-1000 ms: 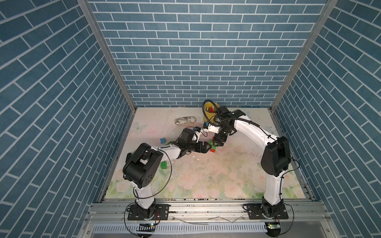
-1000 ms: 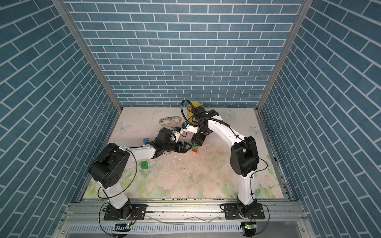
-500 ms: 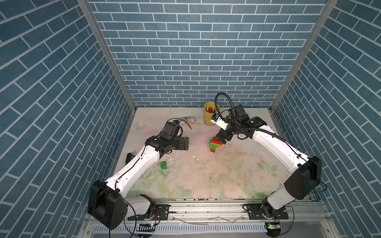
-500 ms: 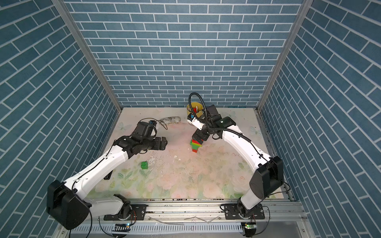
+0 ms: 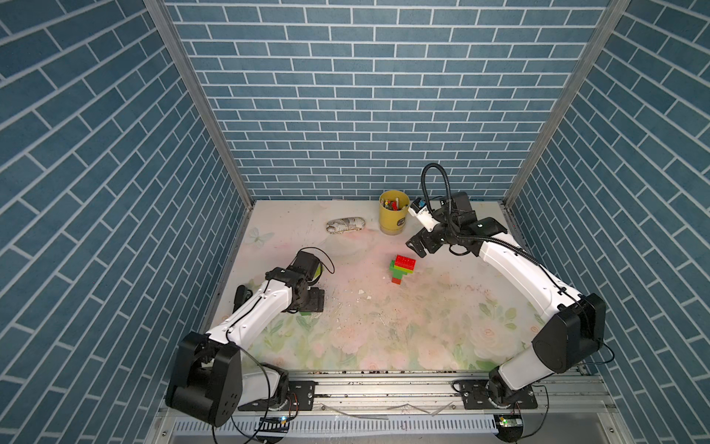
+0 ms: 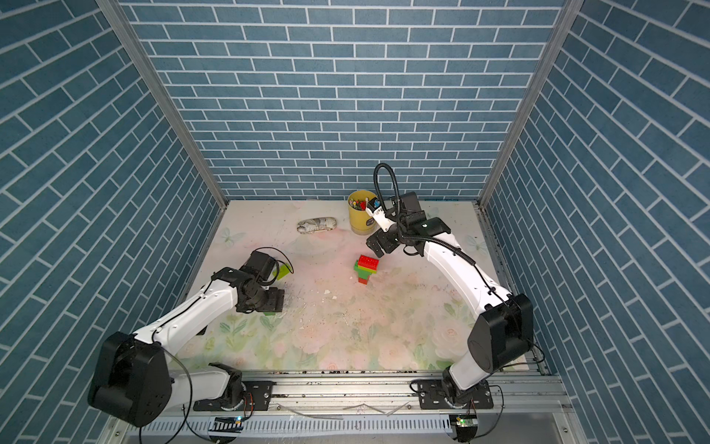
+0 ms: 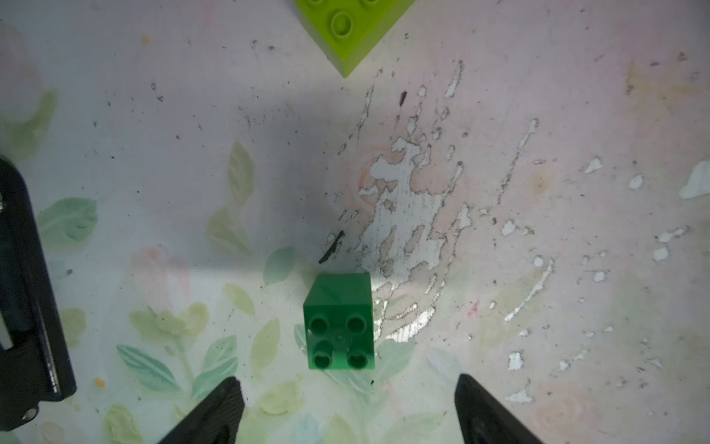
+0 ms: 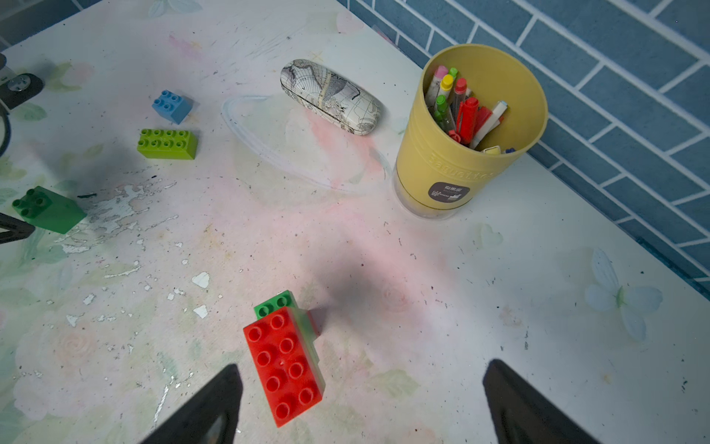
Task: Assemble a spoon with lego
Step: Pick up the lego brick from the center of the board.
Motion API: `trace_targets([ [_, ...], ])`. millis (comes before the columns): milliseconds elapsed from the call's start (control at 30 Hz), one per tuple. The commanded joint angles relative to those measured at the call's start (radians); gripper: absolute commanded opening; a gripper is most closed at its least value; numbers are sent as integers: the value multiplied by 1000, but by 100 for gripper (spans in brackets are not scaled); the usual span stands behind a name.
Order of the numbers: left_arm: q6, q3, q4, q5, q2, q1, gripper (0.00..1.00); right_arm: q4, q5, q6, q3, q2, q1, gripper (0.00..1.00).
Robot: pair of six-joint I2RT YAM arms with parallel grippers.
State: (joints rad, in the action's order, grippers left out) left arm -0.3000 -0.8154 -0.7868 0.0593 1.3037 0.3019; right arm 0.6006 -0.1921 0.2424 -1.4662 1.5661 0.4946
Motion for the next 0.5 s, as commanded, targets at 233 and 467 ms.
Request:
trace_targets([
  [233,95,27,100,-79,95,-52,65,22,-3,-39,-54,-19,-7,98],
  [467,84,16,89,-32,136,-69,57,41,-5,-35,-74,-2,-8,98],
])
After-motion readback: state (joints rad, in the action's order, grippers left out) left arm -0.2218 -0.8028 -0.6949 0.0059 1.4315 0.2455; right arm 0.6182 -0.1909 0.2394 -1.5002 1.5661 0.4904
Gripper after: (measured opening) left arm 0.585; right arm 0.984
